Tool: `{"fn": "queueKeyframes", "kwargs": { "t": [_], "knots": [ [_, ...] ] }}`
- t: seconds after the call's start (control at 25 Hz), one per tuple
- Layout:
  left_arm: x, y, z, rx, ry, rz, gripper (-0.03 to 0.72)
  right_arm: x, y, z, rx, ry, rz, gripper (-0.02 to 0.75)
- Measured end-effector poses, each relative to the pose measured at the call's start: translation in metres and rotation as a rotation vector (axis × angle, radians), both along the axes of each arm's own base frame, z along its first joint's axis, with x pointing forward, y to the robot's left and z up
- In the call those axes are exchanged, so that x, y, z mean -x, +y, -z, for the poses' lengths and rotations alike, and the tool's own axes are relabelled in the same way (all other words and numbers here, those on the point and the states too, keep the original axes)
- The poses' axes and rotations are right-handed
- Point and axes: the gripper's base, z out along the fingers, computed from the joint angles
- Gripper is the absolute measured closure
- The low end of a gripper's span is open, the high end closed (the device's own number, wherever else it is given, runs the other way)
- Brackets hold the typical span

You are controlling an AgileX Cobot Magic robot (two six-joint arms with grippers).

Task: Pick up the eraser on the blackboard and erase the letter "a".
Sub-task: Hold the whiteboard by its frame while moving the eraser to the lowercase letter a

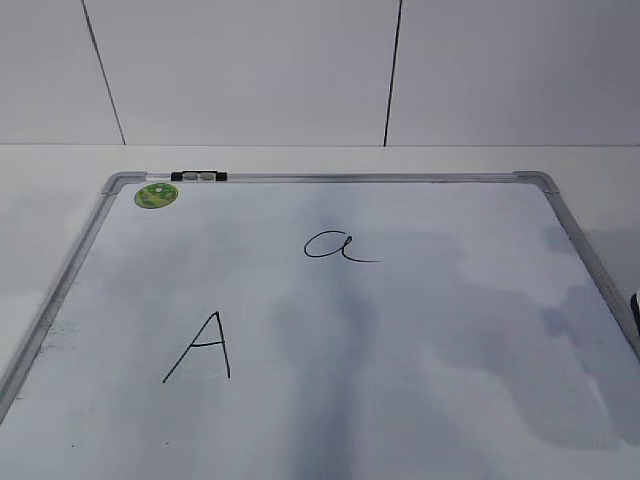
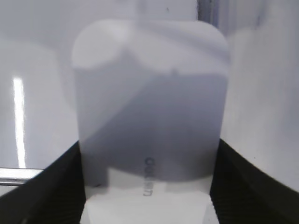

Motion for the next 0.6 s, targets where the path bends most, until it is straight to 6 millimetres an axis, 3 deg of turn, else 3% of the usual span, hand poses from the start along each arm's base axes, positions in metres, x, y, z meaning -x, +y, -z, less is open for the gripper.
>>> {"fn": "queueKeyframes", "kwargs": {
  "t": [0.32, 0.6],
  "knots": [
    [-0.05, -0.002, 0.011, -0.018, 0.066, 0.052, 0.396, 0.0, 0.0, 0.0, 0.003, -0.002, -0.002, 0.171],
    [-0.08, -0.004, 0.024, -0.011, 0.162, 0.085, 0.361, 0.0, 0.0, 0.0, 0.005, -0.005, -0.004, 0.171]
  ]
}}
